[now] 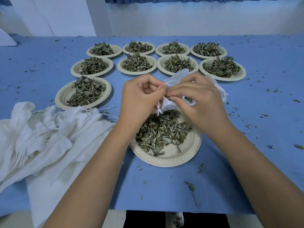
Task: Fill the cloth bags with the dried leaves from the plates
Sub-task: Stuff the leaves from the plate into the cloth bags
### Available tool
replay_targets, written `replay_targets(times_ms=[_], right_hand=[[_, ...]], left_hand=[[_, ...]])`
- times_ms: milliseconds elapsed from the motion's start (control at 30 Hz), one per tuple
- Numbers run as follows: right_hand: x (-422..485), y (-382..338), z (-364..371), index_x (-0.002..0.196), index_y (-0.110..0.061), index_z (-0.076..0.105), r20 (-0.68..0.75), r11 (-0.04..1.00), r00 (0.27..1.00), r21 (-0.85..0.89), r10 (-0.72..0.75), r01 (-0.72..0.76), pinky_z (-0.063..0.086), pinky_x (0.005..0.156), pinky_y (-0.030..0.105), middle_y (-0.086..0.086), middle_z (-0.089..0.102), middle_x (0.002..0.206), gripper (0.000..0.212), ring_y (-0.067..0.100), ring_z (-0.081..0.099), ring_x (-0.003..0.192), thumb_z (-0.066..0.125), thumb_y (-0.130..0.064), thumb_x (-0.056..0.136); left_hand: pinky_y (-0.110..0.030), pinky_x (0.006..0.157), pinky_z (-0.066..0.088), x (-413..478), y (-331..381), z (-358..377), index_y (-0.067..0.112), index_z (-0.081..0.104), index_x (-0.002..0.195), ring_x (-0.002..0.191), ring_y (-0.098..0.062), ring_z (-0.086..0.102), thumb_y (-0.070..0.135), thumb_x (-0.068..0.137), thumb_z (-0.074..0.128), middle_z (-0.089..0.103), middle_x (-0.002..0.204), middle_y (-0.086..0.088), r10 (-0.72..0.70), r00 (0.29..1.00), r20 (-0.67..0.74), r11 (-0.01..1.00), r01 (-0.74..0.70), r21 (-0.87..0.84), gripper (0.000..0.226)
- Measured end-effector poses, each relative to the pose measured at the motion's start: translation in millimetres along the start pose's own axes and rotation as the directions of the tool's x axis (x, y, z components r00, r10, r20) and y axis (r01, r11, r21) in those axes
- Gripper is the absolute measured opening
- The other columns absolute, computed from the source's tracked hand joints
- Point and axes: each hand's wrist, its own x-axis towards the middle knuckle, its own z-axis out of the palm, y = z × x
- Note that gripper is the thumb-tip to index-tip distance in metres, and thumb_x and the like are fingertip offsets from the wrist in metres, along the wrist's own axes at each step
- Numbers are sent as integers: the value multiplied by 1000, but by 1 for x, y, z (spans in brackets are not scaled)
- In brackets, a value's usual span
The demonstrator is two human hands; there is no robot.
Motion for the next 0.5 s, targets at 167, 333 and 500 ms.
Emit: replay_targets(times_ms=[167,333,500], right_hand=[[1,-6,-10,88,-23,72,31,998,998,-2,61,-61,19,98,35,-18,65,89,37,15,51,112,36,-30,95],[-5,-11,5,74,-20,62,329,993,938,-16,112,-113,13,110,41,-14,64,88,43,9,39,127,29,-40,94],[5,-12,-7,86,-9,73,58,953,998,300,31,-47,32,95,43,-5,70,90,39,21,58,95,37,-24,94]], left_hand=[[-16,42,40,5,0,-6,8,68,74,39,-6,50,0,85,68,59,51,5,-15,996,-87,997,9,-73,14],[-15,42,42,6,2,-7,15,68,73,41,-3,52,-3,84,66,61,51,8,-17,999,-49,1000,17,6,21],[-17,40,37,20,0,-26,12,66,69,35,-5,45,-4,86,60,56,44,9,-112,904,-413,989,59,-138,23]])
